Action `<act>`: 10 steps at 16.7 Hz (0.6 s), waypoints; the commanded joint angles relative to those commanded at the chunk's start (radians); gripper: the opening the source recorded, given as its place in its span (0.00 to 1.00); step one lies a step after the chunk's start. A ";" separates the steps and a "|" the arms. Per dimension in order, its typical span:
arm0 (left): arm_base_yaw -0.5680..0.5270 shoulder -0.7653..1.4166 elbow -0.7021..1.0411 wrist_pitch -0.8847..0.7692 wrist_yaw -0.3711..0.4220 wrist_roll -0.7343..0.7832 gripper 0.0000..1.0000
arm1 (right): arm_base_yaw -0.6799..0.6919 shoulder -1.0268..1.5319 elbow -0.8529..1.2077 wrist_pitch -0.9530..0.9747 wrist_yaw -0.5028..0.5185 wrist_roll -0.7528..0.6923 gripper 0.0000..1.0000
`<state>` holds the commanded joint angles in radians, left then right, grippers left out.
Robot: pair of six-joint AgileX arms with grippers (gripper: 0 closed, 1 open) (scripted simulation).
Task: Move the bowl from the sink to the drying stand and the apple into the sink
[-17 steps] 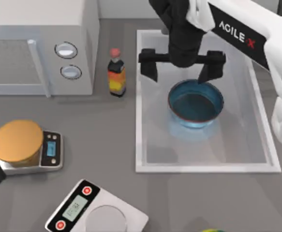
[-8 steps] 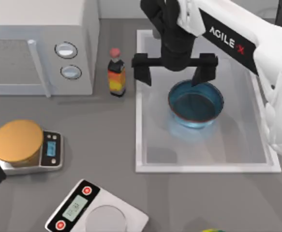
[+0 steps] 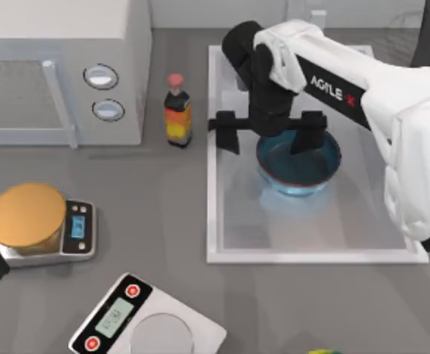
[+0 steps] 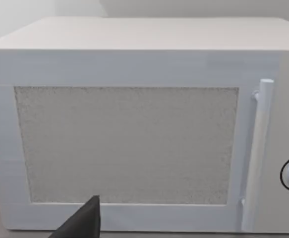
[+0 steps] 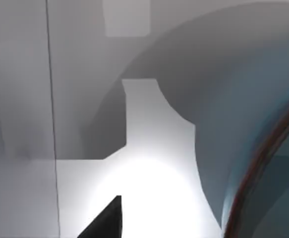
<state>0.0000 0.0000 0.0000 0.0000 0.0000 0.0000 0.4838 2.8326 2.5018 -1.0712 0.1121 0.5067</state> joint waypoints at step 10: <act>0.000 0.000 0.000 0.000 0.000 0.000 1.00 | 0.019 0.029 0.005 0.028 0.000 0.014 0.70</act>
<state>0.0000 0.0000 0.0000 0.0000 0.0000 0.0000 0.5029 2.8618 2.5069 -1.0428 0.1121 0.5202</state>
